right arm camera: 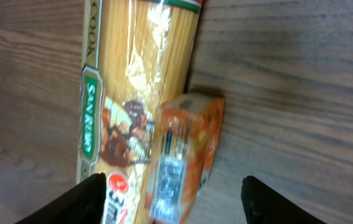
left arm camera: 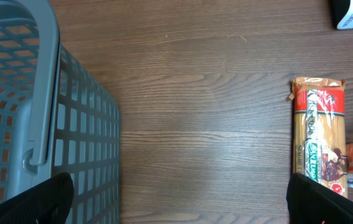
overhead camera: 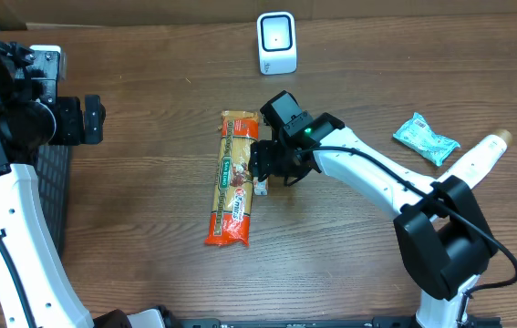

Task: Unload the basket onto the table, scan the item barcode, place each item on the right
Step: 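Move the right gripper over the orange snack bar beside the spaghetti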

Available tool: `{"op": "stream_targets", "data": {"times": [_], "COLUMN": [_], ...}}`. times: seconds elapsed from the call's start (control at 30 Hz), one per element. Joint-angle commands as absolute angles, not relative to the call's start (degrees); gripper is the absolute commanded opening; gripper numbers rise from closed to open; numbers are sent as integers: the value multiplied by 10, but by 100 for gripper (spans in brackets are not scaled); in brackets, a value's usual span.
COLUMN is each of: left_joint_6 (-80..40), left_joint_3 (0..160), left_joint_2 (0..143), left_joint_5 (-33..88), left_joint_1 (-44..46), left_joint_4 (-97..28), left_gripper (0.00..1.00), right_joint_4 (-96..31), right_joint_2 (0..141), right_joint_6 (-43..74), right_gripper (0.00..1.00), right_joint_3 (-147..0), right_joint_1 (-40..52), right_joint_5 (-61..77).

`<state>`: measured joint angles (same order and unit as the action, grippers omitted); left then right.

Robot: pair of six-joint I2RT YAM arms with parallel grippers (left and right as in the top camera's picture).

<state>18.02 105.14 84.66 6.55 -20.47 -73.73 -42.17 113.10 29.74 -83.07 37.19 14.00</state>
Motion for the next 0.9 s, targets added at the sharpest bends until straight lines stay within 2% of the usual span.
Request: {"op": "stream_targets", "data": {"times": [0.0,0.1,0.2,0.37,0.47,0.53,0.6,0.87], "left_joint_6": [187,187,187,187,187,187,187,187], "left_joint_3": [1051,1051,1051,1051,1051,1051,1051,1051], "left_joint_2": [850,850,850,850,850,850,850,850], "left_joint_5": [62,62,62,62,62,62,62,62], "left_joint_1": [-206,-206,-206,-206,-206,-206,-206,-206], "left_joint_4": [-736,-736,-736,-736,-736,-736,-736,-736], "left_gripper": [100,100,100,100,100,100,100,100], "right_joint_4": [-404,-395,-393,-390,-387,-387,-387,-465], "right_joint_2": [1157,1163,1163,1166,1169,1169,1169,1144], "right_joint_6": [302,302,302,303,302,302,302,270], "right_gripper": [66,57,52,50,39,25,17,6], "right_joint_3": [-820,-817,-817,-817,-817,-817,-817,-853], "right_joint_1": [375,375,375,380,386,387,387,354], "right_joint_5": [131,131,132,131,129,129,129,105]}}
